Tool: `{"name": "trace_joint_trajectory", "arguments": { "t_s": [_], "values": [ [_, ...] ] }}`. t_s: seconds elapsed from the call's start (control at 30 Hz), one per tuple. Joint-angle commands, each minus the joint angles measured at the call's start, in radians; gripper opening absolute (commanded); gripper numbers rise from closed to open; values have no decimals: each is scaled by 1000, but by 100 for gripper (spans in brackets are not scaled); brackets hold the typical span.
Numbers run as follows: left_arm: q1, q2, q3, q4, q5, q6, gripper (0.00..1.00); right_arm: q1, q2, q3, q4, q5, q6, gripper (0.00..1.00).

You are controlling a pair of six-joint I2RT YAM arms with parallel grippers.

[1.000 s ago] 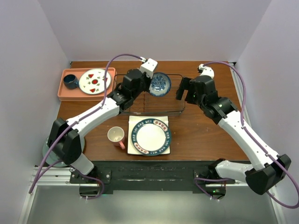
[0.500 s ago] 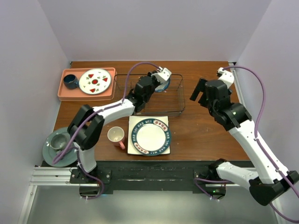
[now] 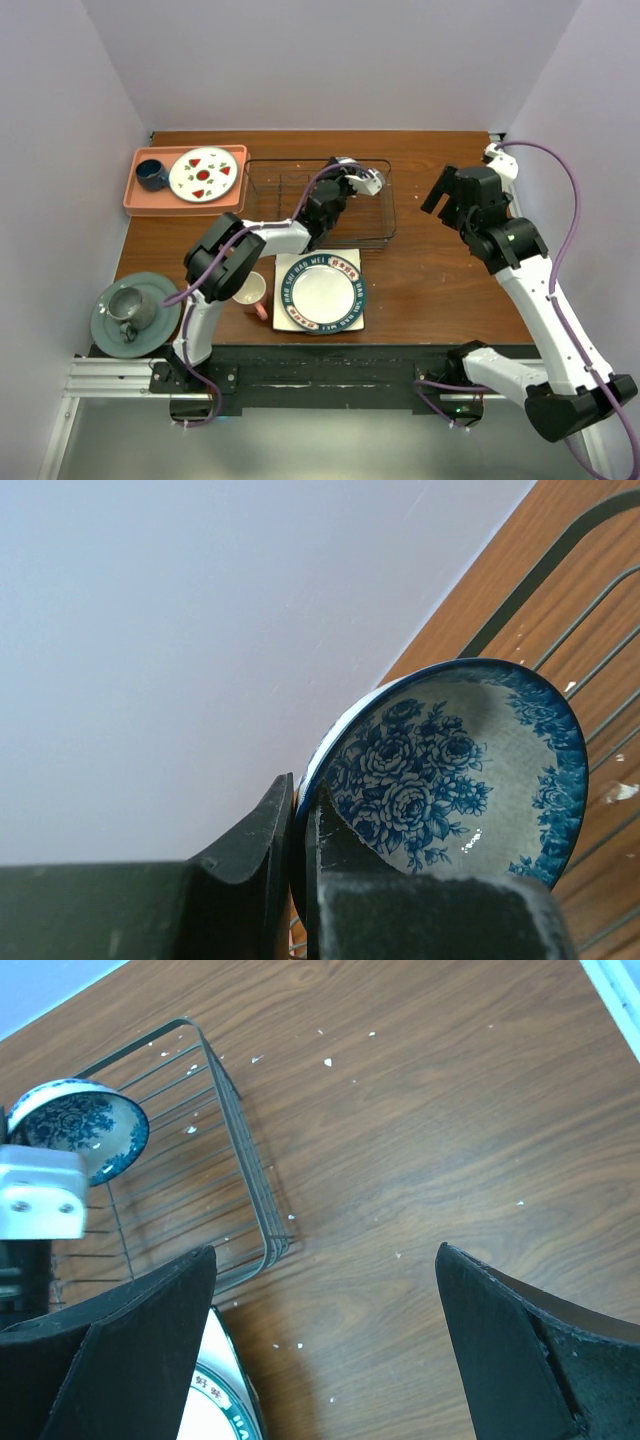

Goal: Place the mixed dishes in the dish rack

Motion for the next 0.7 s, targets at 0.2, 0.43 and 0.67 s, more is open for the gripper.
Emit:
{"name": "trace_joint_trajectory", "arguments": {
  "t_s": [0.2,0.43,0.67],
  "values": [
    [-19,70,50,286,13,190,0,-62,26,49,7,-94,-20,94],
    [-19,99,29,287,116,262,0,-64,17,31,5,-95,-25,93],
    [-19,132,-4,348,211,337,0,-73,4,28,5,-77,-40,94]
  ]
}}
